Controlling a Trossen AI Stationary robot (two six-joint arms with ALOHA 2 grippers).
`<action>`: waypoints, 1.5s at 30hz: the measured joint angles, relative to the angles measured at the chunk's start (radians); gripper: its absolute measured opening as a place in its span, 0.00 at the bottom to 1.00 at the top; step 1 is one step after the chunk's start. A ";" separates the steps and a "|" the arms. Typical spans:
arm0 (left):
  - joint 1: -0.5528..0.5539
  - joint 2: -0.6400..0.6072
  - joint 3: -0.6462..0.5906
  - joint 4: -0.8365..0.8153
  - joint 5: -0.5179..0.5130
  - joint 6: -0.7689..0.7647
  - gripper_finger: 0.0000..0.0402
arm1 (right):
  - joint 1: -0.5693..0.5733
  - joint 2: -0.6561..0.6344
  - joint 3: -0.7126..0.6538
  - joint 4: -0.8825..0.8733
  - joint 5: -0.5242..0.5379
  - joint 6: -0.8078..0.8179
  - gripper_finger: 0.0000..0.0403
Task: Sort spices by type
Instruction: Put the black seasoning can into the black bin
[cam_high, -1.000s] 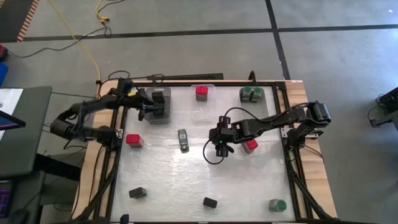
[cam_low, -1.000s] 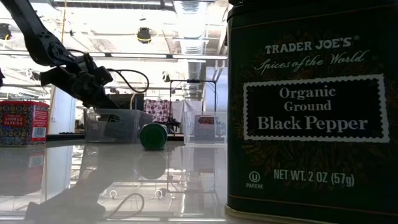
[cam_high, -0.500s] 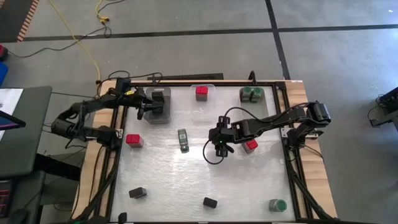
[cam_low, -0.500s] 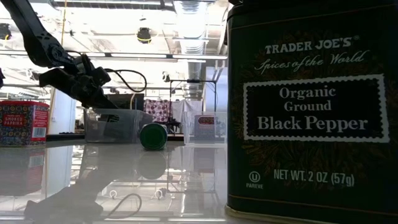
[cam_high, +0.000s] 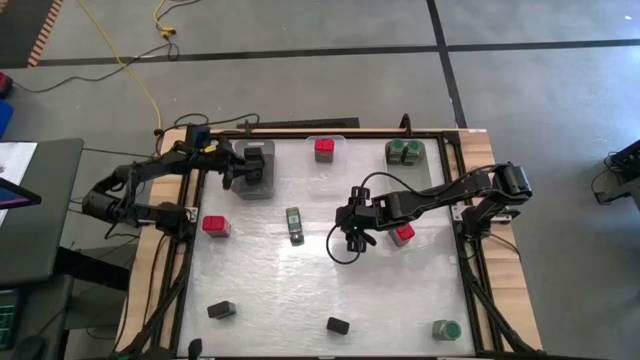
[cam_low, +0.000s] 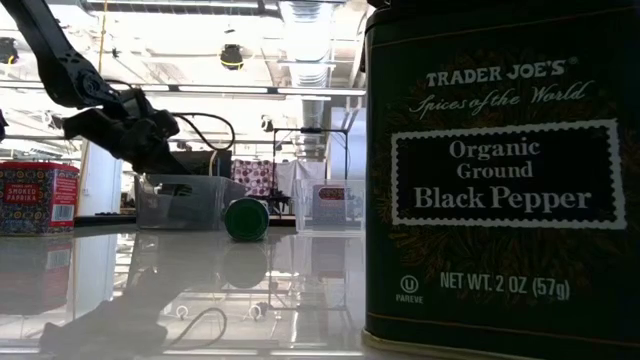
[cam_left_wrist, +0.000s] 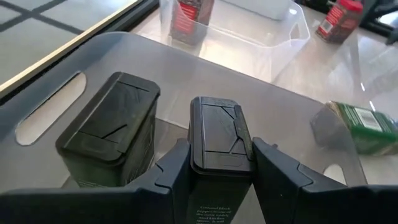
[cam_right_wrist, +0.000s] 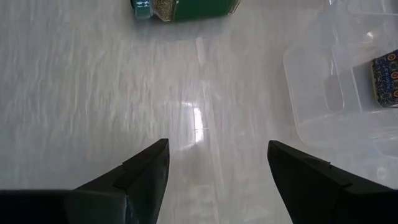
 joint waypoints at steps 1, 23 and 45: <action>0.000 0.000 0.000 0.009 -0.004 -0.025 0.33 | 0.000 0.000 0.000 0.000 0.000 0.000 0.74; -0.006 0.001 0.000 0.012 -0.023 -0.034 0.33 | 0.000 0.000 0.000 0.000 0.000 0.000 0.74; -0.006 0.002 -0.001 0.013 -0.007 0.134 0.43 | 0.000 0.000 0.000 0.000 0.000 0.000 0.74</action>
